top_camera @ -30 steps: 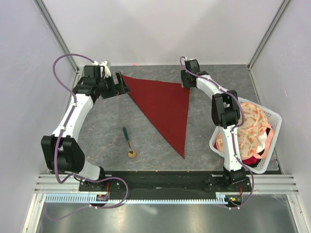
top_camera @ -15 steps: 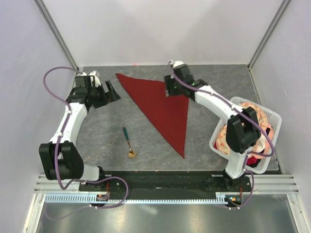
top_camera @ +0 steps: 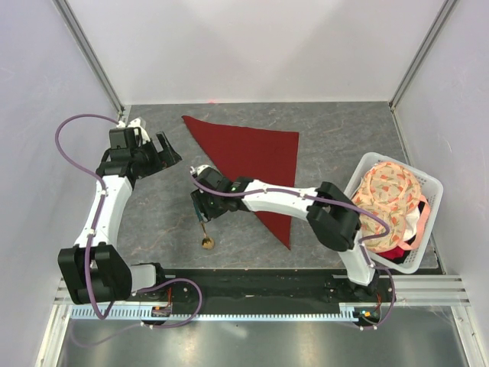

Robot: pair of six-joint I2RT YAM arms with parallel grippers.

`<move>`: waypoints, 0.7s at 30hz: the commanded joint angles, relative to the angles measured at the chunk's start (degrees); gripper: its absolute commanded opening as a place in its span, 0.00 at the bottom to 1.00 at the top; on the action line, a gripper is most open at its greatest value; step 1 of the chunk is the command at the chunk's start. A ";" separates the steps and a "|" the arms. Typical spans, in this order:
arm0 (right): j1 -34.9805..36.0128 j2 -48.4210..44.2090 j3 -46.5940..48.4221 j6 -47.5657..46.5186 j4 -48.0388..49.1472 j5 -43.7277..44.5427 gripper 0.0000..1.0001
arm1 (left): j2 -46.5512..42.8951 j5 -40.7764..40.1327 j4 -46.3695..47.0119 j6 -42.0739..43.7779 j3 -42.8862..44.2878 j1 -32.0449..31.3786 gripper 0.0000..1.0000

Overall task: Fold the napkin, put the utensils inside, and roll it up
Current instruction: Grab a utensil with the right arm

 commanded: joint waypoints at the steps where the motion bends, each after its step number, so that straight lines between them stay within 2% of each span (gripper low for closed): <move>1: 0.88 3.99 6.99 2.00 -1.48 2.41 0.56 | -2.17 -1.32 1.99 -0.11 0.16 0.02 1.00; 13: 1.41 14.01 15.96 0.94 -3.41 4.17 0.50 | -2.35 0.62 2.95 -1.52 -0.28 0.02 1.00; 21: 1.41 17.44 17.90 -0.46 -7.36 9.18 0.39 | -2.44 1.23 3.04 -1.60 -0.20 0.37 1.00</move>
